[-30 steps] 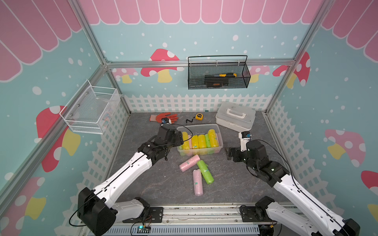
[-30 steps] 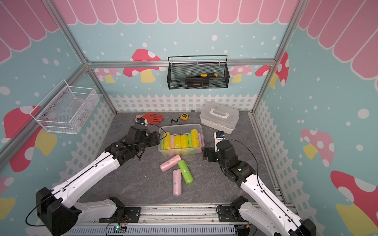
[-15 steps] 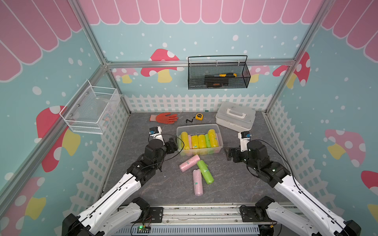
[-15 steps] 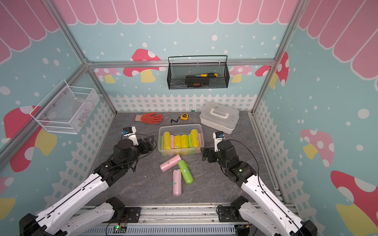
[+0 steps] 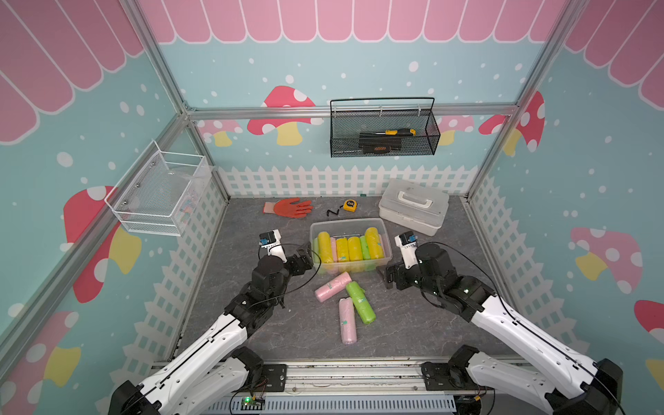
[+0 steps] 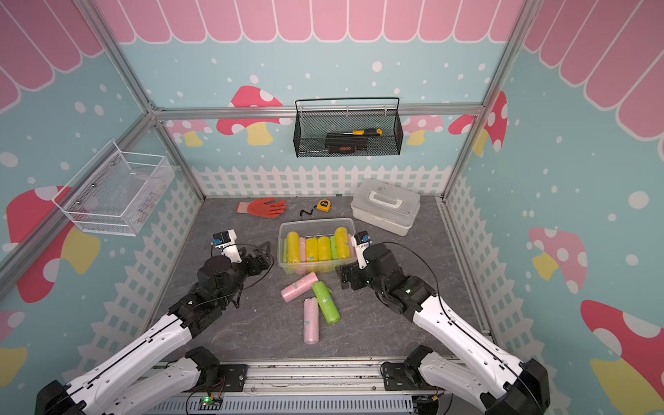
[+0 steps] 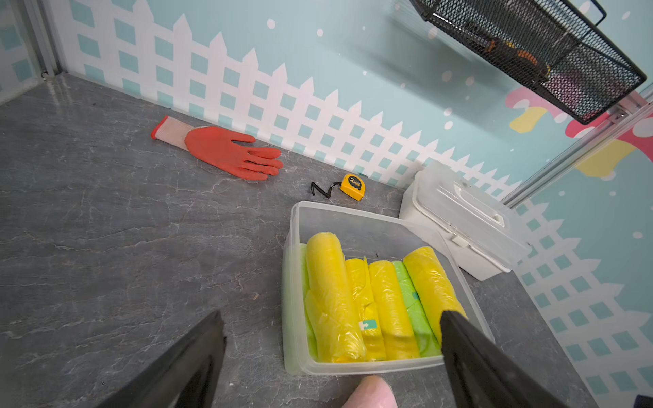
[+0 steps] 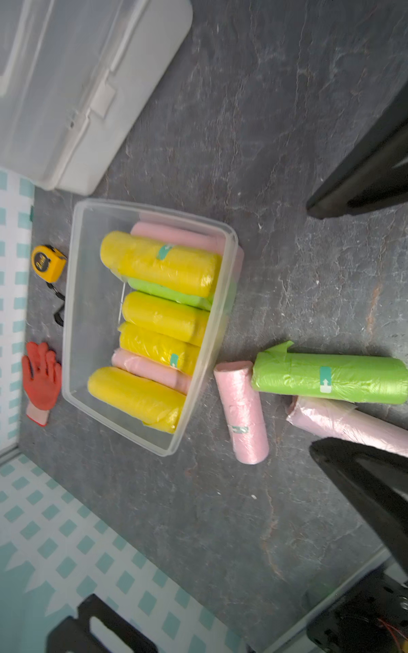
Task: Put the roll of trash bags into the storage box
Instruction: Pick up the roll of trash bags from the center of the board.
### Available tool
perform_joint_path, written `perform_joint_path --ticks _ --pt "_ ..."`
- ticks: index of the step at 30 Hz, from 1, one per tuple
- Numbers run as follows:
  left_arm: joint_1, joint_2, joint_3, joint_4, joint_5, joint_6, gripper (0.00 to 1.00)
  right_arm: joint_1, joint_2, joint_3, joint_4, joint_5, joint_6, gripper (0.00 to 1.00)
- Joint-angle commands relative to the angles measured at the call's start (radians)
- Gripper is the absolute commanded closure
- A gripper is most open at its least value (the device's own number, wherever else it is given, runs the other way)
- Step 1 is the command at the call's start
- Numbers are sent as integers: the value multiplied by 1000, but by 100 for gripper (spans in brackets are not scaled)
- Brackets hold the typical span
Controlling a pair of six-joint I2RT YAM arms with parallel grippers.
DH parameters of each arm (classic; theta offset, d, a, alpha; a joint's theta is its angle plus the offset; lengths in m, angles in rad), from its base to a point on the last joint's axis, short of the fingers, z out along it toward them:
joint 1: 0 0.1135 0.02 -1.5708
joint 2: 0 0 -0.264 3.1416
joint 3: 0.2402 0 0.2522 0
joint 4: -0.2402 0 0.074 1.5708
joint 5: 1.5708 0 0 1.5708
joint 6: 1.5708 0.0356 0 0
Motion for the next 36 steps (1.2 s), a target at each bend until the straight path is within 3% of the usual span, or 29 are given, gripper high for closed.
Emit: perform_joint_path --ticks 1,3,14,21,36 --pt "8 16 -21 88 -3 9 4 76 47 42 -52 49 -41 1" --pt "8 23 -41 134 37 10 4 97 74 48 -51 44 -44 1" --pt "14 33 -51 132 -33 -6 3 231 305 69 -122 121 -93 2" --pt "29 34 -42 110 -33 -38 2 233 464 138 -168 113 -95 2" --pt "38 46 -35 105 -14 -49 2 233 641 231 -225 64 -98 5"
